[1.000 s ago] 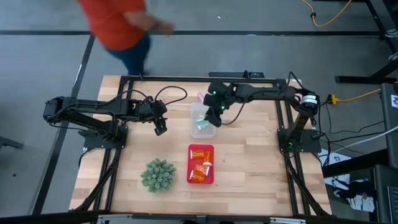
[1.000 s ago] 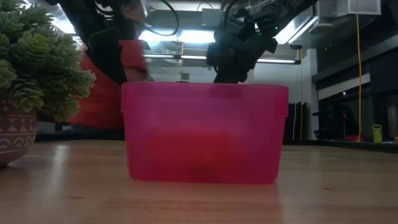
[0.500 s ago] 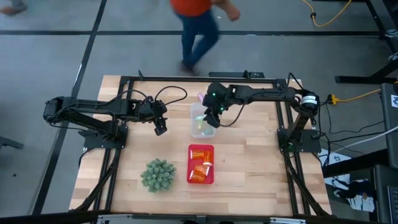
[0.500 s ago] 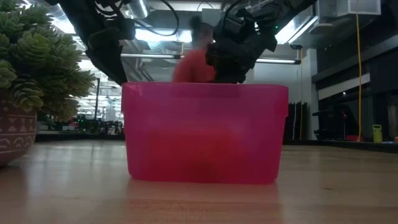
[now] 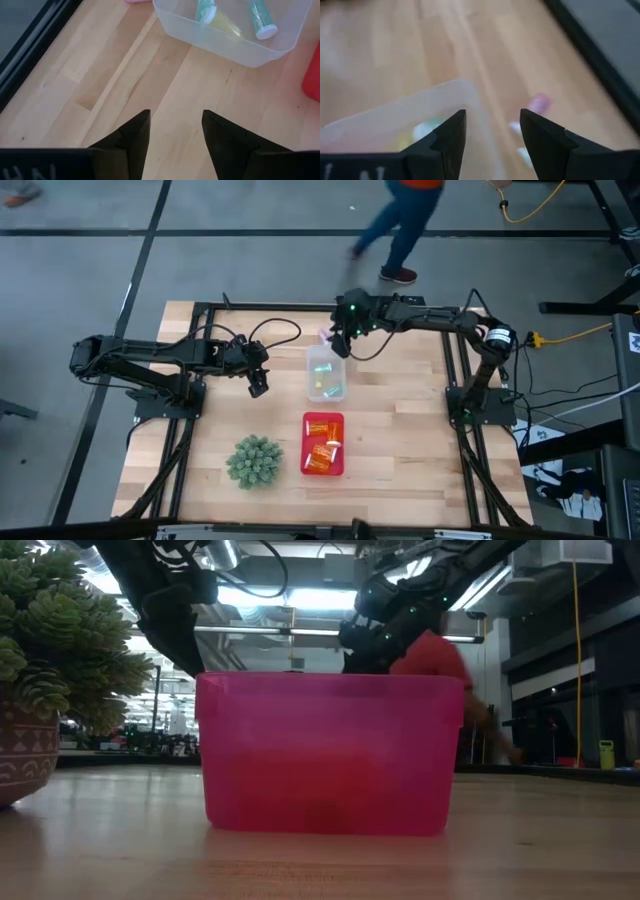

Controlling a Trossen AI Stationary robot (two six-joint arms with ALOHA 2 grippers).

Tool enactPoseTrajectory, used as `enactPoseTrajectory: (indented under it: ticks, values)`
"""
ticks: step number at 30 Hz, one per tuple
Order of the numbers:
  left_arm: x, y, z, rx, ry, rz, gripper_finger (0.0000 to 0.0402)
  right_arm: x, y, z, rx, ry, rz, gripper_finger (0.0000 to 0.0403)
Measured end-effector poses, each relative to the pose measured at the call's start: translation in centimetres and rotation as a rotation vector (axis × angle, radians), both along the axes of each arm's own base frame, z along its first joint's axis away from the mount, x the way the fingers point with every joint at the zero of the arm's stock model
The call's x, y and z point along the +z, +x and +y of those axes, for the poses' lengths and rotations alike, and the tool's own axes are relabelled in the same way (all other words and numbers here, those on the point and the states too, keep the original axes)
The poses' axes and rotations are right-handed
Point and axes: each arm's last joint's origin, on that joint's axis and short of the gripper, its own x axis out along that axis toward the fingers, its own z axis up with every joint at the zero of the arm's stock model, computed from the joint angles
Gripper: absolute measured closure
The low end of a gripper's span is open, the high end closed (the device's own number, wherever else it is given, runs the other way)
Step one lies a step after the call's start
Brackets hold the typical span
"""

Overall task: Pick and place medicine bottles into bin by pill shape (circle, oval)
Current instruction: Put the small yellow pill bottle into the transparent bin

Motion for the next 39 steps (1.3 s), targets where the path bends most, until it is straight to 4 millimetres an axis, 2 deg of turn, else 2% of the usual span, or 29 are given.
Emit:
enactPoseTrajectory:
  ticks: [6, 11, 14, 18, 22, 28, 39]
  values:
    - [0.0, 0.0, 0.0, 0.000, 0.000, 0.000, 0.0228, 0.2, -1.3, -2.9, -0.108, 0.001, -0.037, 0.0215]
    - [0.0, 0.0, 0.0, 0.000, 0.000, 0.000, 0.0228, 0.1, -2.0, -4.4, -0.169, 0.018, -0.046, 0.0215]
    - [0.0, 0.0, 0.0, 0.000, 0.000, 0.000, 0.0228, -0.8, -1.7, -5.1, -0.188, 0.028, -0.052, 0.0215]
    - [0.0, 0.0, 0.0, 0.005, -0.002, -0.003, 0.0228, -2.8, -0.3, -6.5, -0.206, 0.061, -0.011, 0.0215]
    - [0.0, 0.0, 0.0, 0.019, -0.012, -0.010, 0.0228, -2.4, 1.1, -7.6, -0.235, 0.109, 0.029, 0.0215]
    - [0.0, 0.0, -0.1, 0.015, -0.014, -0.010, 0.0228, -1.6, 1.1, -7.2, -0.287, 0.175, 0.159, 0.0215]
    - [0.0, 0.0, -0.1, 0.015, -0.014, -0.010, 0.0228, -3.7, 0.8, -6.1, -0.306, 0.208, 0.238, 0.0215]
